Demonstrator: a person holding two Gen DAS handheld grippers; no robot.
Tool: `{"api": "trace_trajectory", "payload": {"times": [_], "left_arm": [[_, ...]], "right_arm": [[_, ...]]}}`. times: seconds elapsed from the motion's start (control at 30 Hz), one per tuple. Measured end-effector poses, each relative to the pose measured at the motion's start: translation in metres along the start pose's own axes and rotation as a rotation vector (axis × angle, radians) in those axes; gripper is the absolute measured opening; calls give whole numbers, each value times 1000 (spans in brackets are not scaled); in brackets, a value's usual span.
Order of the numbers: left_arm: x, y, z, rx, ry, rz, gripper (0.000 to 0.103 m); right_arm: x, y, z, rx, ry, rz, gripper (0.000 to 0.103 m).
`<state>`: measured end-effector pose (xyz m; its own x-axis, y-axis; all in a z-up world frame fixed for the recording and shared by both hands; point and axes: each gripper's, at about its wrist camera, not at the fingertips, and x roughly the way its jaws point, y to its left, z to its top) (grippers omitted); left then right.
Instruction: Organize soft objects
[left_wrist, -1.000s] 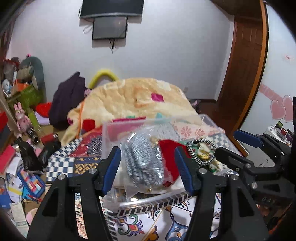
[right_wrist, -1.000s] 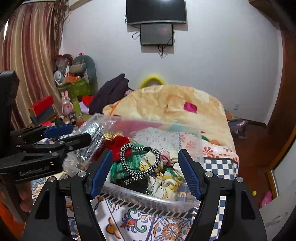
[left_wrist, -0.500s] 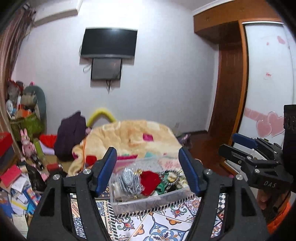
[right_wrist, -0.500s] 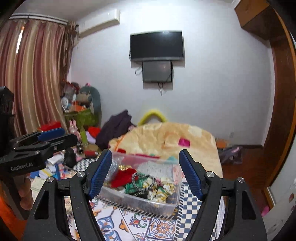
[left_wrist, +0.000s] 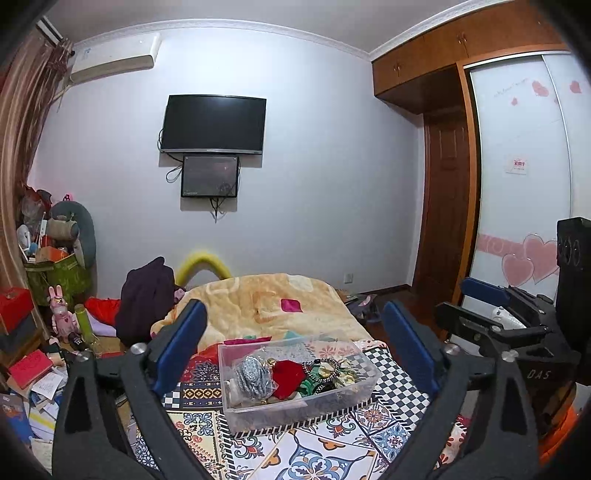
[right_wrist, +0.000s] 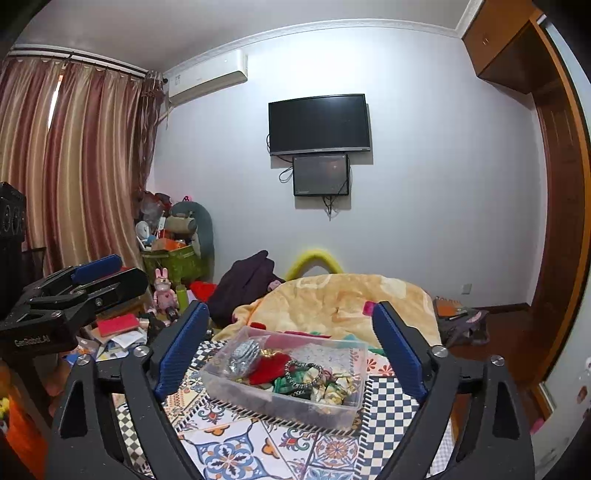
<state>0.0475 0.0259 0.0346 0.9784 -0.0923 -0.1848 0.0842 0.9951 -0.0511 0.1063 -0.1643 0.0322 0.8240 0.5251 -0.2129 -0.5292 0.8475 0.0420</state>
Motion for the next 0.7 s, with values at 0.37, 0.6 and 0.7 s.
{"api": "trace_trajectory", "payload": {"times": [0.37, 0.6, 0.7], "left_arm": [[-5, -4, -7, -6, 16, 0, 103], [-3, -4, -9, 1, 19, 6, 103], [-3, -3, -9, -2, 19, 8, 103]], "right_arm": [[-11, -3, -8, 25, -10, 1, 103], [-11, -5, -9, 32, -11, 4, 103], [-11, -4, -9, 31, -11, 5, 103]]}}
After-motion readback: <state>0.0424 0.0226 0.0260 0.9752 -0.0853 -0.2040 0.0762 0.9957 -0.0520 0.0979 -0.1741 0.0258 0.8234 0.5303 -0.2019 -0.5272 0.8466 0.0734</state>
